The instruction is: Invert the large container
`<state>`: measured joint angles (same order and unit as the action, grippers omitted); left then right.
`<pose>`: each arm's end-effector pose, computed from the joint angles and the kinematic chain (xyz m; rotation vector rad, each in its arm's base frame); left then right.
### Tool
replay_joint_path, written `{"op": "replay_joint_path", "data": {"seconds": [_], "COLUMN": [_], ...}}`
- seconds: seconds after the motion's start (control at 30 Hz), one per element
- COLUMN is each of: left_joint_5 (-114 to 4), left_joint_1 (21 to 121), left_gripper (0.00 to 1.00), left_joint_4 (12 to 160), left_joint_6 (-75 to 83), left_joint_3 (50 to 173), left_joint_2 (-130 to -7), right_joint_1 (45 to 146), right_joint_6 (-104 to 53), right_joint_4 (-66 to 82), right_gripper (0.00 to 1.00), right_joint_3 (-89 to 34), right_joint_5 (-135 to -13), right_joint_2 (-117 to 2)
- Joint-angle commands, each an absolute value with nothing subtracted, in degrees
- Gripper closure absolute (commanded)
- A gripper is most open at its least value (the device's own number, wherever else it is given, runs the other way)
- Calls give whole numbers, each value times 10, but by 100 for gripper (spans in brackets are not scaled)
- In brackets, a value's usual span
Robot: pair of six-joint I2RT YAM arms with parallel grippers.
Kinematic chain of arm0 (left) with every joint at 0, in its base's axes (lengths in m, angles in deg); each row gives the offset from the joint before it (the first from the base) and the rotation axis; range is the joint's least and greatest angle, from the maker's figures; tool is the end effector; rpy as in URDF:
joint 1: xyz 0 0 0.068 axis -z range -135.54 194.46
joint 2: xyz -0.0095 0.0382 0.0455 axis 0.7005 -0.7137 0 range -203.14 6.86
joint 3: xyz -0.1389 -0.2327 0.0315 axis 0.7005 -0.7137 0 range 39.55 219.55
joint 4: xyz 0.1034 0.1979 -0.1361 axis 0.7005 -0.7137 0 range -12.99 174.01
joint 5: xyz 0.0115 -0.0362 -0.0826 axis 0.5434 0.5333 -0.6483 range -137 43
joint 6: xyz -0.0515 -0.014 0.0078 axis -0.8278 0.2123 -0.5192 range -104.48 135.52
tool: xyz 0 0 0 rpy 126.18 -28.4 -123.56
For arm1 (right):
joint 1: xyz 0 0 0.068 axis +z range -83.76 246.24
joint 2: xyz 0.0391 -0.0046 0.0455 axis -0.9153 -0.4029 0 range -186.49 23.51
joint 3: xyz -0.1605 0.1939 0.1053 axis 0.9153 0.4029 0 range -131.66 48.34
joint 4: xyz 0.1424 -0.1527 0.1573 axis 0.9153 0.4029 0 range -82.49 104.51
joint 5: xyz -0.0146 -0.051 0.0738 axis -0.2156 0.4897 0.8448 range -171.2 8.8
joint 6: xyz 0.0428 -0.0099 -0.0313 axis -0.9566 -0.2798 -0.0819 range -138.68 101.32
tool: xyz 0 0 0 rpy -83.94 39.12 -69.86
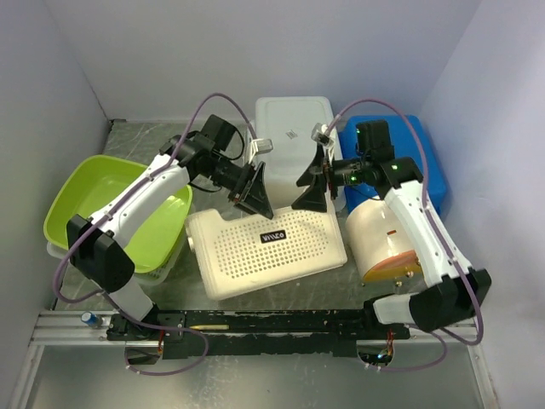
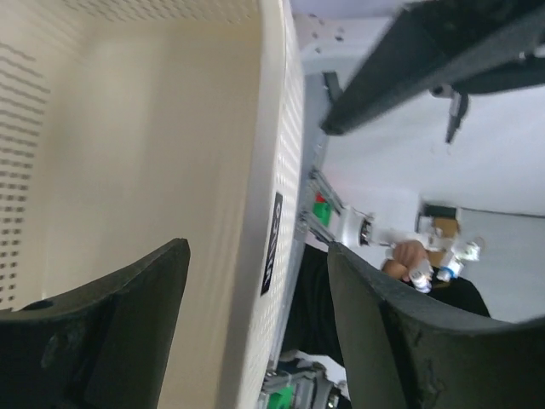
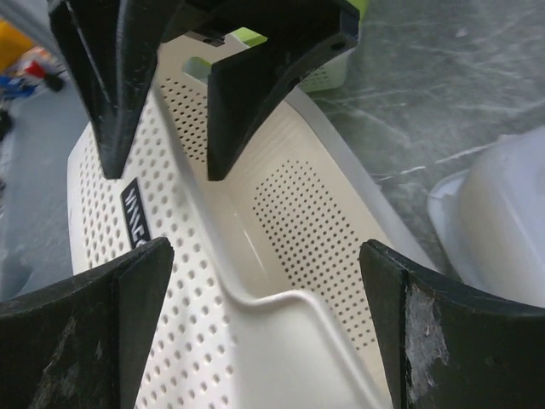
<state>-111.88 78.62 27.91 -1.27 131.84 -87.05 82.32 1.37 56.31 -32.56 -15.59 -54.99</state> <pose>0.2568 -0.2131 0.3546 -0.8424 -2.4318 1.7674 0.2511 0.1062 0.3782 -1.1336 1.7778 1.2869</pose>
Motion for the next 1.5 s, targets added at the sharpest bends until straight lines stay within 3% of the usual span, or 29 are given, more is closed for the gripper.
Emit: {"op": "replay_joint_path", "data": {"seconds": [0.0,0.23,0.3,0.43,0.57,0.8,0.93,1.23,1.37,1.47], "left_joint_5": [-1012,-936,-919,-833,-886,-744,-706,-757,-795,-789], "left_joint_1": [762,691,675,654,565,536,536,537,537,539], "left_gripper": [23,20,11,8,7,7,7,7,5,5], "left_joint_4": [259,334,356,317,325,284,312,353,404,386], "left_joint_6": [-22,-102,-125,-121,-161,-149,-164,-119,-109,-81], "left_joint_3": [1385,1418,1436,1506,1457,1379,1325,1226,1190,1200], "left_joint_2": [-890,-874,-865,-854,-823,-771,-704,-612,-580,-586], "right_joint_1": [823,824,824,830,861,978,998,999,998,996], "right_joint_6": [-121,-121,-125,-149,-171,-143,-143,-145,-114,-102], "right_joint_4": [449,498,497,461,432,452,482,460,521,543], "right_gripper": [7,7,7,6,5,5,17,36,62,75], "right_joint_3": [-314,-336,-340,-338,-337,-408,-418,-356,-386,-399], "right_joint_5": [-275,-313,-319,-315,-319,-340,-333,-315,-326,-321], "right_joint_2": [-501,-526,-532,-532,-530,-618,-658,-633,-668,-683]}}
